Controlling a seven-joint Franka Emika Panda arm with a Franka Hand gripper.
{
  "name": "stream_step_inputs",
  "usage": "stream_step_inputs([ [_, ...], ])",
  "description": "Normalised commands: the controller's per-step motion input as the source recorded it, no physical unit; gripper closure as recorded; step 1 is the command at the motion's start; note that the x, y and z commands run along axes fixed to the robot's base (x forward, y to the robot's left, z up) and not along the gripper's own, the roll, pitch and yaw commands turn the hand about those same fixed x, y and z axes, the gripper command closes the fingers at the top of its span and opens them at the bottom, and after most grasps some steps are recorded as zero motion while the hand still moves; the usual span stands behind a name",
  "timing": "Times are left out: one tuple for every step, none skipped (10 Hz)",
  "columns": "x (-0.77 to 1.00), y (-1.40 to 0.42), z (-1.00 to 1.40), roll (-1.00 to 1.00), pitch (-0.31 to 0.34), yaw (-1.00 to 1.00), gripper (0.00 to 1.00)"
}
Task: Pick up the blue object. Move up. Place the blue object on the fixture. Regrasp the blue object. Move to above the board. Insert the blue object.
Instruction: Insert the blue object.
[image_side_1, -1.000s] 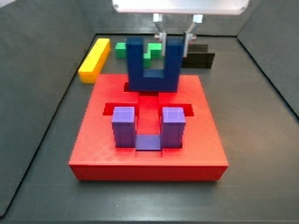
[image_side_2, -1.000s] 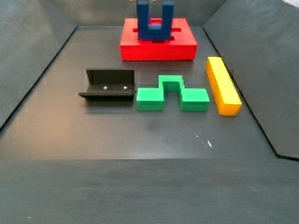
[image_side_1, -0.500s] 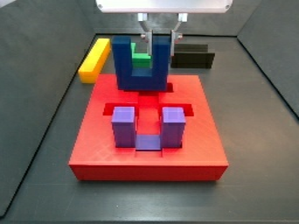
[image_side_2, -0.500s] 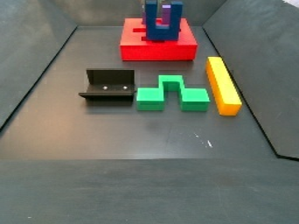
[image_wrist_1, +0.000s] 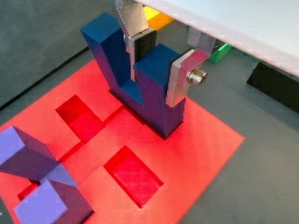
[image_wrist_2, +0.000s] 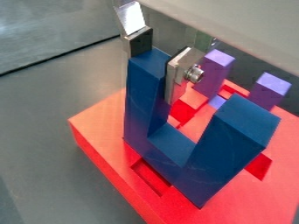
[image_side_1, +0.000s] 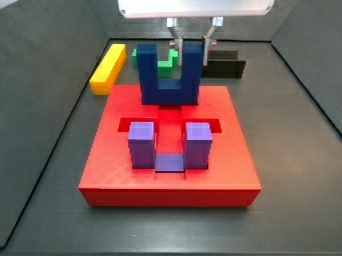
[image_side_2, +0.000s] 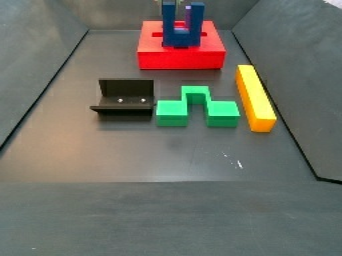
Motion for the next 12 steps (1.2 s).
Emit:
stream_step_inputs([
  [-0.26,-0.13,-0.13,0.06,0.027,-0.38,1.00],
  [-0.17,-0.02,-0.09,0.00,0.014,-0.33,1.00],
  [0.00,0.00,-0.21,0.00,0.000,-0.20,1.00],
  [0.00,0.00,-0.43,0.07,0.000,-0.11,1.00],
  [0.16,0.00,-0.46,0.16,0.000,0.00,1.00],
  [0.19,0.03,-0.45,0.09,0.000,0.23,1.00],
  [0.26,0.03,-0.46,0.11,0.003,0.35,1.00],
  [0.23,0.01,-0.51,0.13,0.000,0.37,1.00],
  [0.31,0.00,-0.54,0.16,0.010,0.33,1.00],
  [0.37,0.00,-0.49,0.15,0.030,0.22,1.00],
  [0.00,0.00,0.00,0.01,0.000,0.00,1.00],
  [0.00,0.00,0.00,0.00,0.000,0.00,1.00],
])
